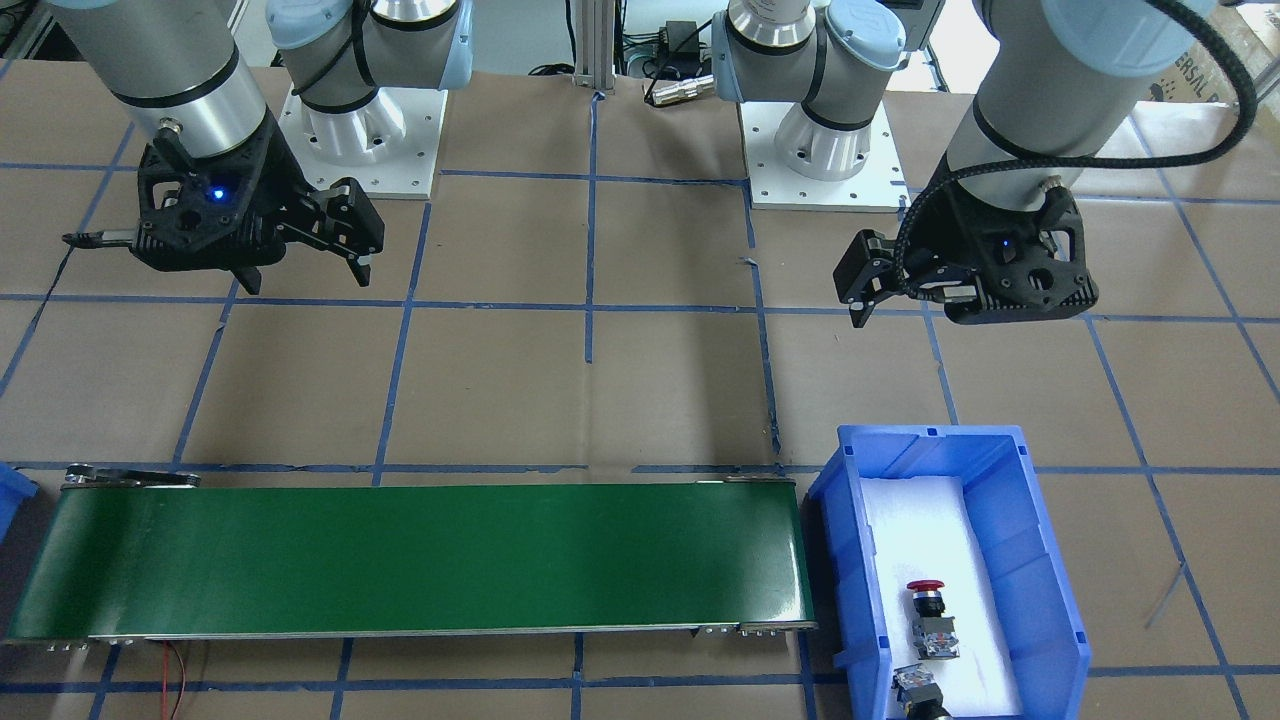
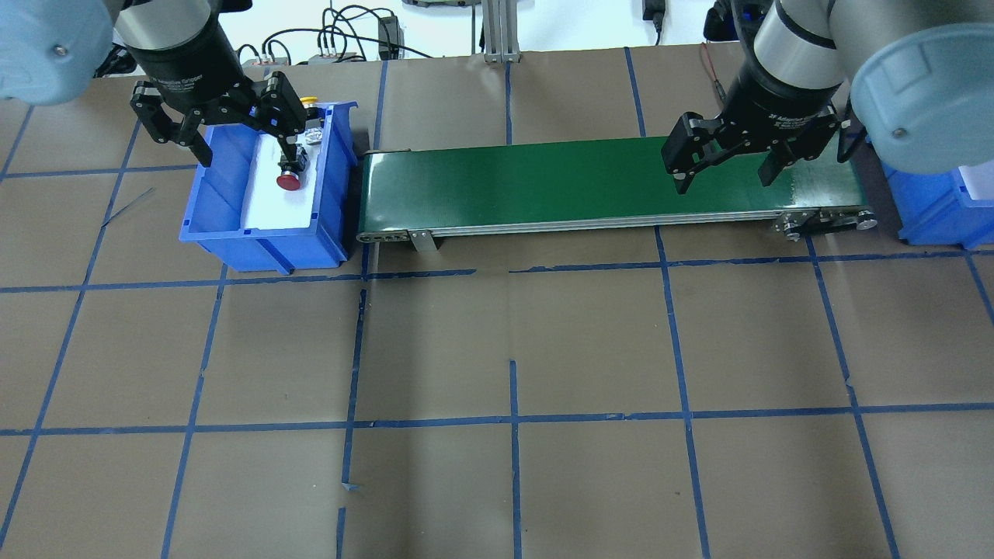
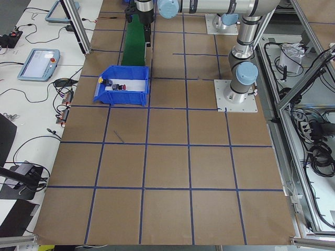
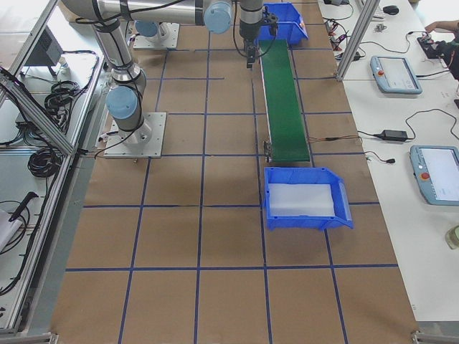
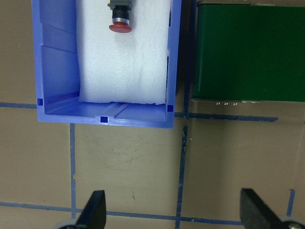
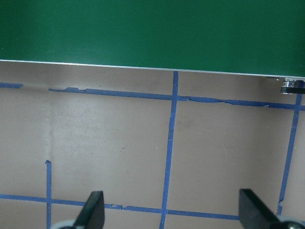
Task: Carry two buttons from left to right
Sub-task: 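Lower the left gripper into the blue bin over the yellow-capped button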
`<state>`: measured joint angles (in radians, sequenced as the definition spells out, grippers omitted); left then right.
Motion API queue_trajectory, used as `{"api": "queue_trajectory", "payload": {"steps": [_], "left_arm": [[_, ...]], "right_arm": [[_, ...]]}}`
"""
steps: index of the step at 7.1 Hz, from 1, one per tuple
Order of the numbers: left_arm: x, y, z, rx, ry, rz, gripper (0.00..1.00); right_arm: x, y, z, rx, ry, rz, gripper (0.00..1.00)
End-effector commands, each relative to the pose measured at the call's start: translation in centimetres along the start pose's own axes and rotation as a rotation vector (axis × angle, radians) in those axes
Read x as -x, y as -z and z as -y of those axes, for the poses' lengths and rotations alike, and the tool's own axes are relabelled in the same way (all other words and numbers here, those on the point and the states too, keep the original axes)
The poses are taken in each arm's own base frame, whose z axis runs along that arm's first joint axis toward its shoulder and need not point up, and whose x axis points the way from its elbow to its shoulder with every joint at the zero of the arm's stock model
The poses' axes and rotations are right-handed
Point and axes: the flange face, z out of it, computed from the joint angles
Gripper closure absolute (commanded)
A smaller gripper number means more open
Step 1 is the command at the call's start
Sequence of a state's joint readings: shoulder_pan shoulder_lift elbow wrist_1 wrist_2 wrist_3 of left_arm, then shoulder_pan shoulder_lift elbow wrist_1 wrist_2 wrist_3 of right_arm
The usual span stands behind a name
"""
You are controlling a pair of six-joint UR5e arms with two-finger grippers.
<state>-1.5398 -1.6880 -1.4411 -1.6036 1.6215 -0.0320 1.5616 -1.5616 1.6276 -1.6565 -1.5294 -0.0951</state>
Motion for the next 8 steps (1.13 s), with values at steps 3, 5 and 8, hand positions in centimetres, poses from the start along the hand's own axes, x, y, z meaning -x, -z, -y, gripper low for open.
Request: {"api": "queue_trajectory", "payload": {"steps": [3,5,8], "left_arm": [[0.0,1.9,-1.5,-0.035,-0.015,-0.01,0.0],[1.0,-0.1,2.7,-0.109,-0.112,0.001,0.0],[7.2,-7.1,14.7,-0.13,-0.05,-0.043,0.0]], "right_arm": [[0.0,0.0,0.0,0.0,0.0,0.0,0.0],[0.0,0.0,0.0,0.0,0.0,0.0,0.0],[0.0,0.0,0.0,0.001,0.0,0.0,0.0]]}}
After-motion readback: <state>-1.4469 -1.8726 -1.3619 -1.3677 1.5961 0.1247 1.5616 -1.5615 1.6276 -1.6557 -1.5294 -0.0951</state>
